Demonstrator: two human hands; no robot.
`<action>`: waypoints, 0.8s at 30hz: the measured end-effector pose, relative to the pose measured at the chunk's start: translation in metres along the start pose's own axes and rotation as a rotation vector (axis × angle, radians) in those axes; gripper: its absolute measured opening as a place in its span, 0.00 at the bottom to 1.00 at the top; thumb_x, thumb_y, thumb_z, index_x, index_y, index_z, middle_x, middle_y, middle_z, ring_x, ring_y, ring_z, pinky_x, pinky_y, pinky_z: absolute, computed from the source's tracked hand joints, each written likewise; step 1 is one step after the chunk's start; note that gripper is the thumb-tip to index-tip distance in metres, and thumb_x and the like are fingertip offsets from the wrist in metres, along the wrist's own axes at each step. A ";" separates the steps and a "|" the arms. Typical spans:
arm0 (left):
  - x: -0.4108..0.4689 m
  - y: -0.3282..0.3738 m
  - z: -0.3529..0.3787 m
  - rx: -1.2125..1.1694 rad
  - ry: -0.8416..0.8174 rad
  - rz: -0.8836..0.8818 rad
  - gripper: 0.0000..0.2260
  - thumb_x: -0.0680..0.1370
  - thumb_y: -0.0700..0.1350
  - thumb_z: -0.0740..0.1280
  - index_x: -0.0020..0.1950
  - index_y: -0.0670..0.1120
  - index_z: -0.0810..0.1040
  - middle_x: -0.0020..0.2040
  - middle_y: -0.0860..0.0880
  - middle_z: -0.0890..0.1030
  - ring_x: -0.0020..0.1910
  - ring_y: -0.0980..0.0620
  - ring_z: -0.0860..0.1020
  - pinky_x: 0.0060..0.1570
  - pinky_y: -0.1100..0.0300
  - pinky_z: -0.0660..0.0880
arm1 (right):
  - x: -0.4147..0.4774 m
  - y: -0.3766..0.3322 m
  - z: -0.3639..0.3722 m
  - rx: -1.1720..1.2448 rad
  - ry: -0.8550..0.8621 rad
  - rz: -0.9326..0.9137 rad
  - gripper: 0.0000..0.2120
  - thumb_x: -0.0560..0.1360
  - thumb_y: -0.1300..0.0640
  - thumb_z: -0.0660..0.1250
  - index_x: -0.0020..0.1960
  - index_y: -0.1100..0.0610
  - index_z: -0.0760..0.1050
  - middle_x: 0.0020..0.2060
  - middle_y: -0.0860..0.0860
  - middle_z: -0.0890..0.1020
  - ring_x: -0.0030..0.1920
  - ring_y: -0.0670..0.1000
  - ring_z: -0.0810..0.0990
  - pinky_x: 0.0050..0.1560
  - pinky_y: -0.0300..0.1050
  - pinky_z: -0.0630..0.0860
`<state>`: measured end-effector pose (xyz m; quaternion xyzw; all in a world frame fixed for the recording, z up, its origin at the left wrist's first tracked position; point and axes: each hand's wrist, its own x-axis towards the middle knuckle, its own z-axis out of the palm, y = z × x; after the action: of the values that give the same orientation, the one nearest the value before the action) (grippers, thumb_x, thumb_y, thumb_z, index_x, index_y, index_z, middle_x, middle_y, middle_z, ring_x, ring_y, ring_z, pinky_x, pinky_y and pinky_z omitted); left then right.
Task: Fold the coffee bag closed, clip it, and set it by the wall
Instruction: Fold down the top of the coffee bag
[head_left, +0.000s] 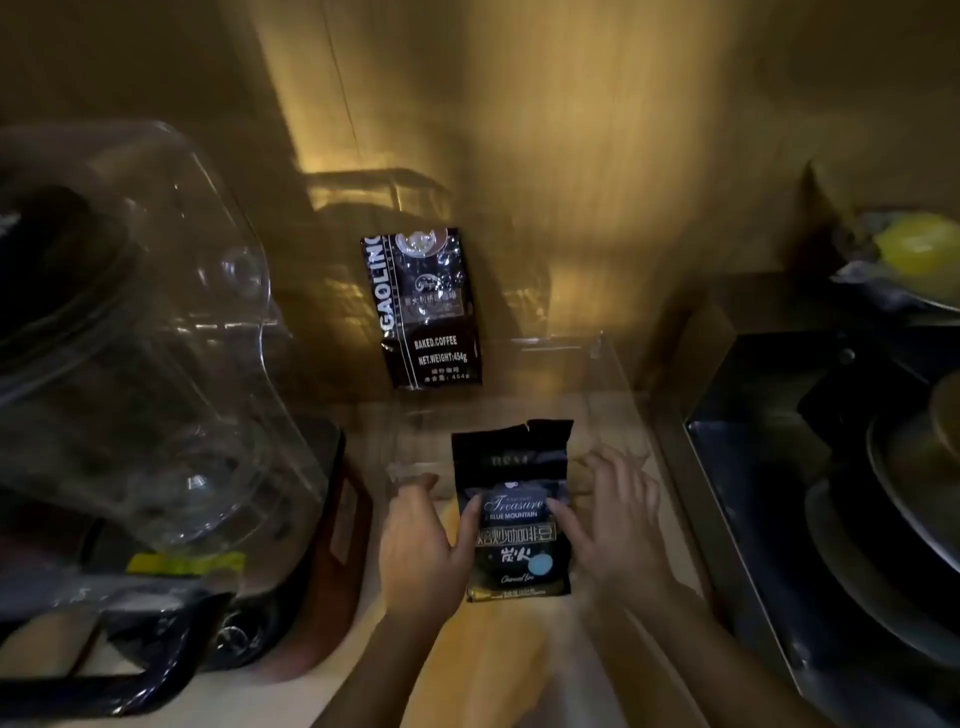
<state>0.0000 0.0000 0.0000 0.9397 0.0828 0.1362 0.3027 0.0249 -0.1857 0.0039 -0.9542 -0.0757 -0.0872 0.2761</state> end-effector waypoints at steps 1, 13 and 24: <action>-0.001 -0.002 0.003 -0.045 0.001 -0.046 0.22 0.74 0.58 0.60 0.57 0.42 0.69 0.50 0.42 0.77 0.51 0.44 0.75 0.48 0.52 0.72 | -0.003 0.002 0.004 0.015 0.017 0.021 0.30 0.70 0.38 0.52 0.58 0.61 0.68 0.58 0.59 0.74 0.60 0.58 0.70 0.61 0.54 0.62; 0.007 -0.004 0.025 -0.700 -0.179 -0.392 0.05 0.74 0.41 0.67 0.39 0.44 0.76 0.39 0.44 0.79 0.37 0.52 0.78 0.35 0.59 0.76 | -0.004 0.014 0.030 0.514 -0.087 0.376 0.09 0.72 0.55 0.67 0.41 0.59 0.70 0.44 0.59 0.77 0.45 0.57 0.76 0.48 0.56 0.75; 0.010 -0.003 0.027 -0.910 -0.215 -0.527 0.13 0.75 0.41 0.66 0.30 0.44 0.70 0.27 0.52 0.76 0.25 0.62 0.75 0.23 0.72 0.69 | 0.007 0.005 0.026 1.031 -0.229 0.496 0.10 0.75 0.61 0.62 0.35 0.57 0.70 0.32 0.51 0.79 0.31 0.45 0.79 0.29 0.35 0.74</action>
<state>0.0177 -0.0098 -0.0211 0.6695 0.2169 -0.0191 0.7102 0.0363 -0.1756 -0.0189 -0.6891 0.0879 0.1319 0.7071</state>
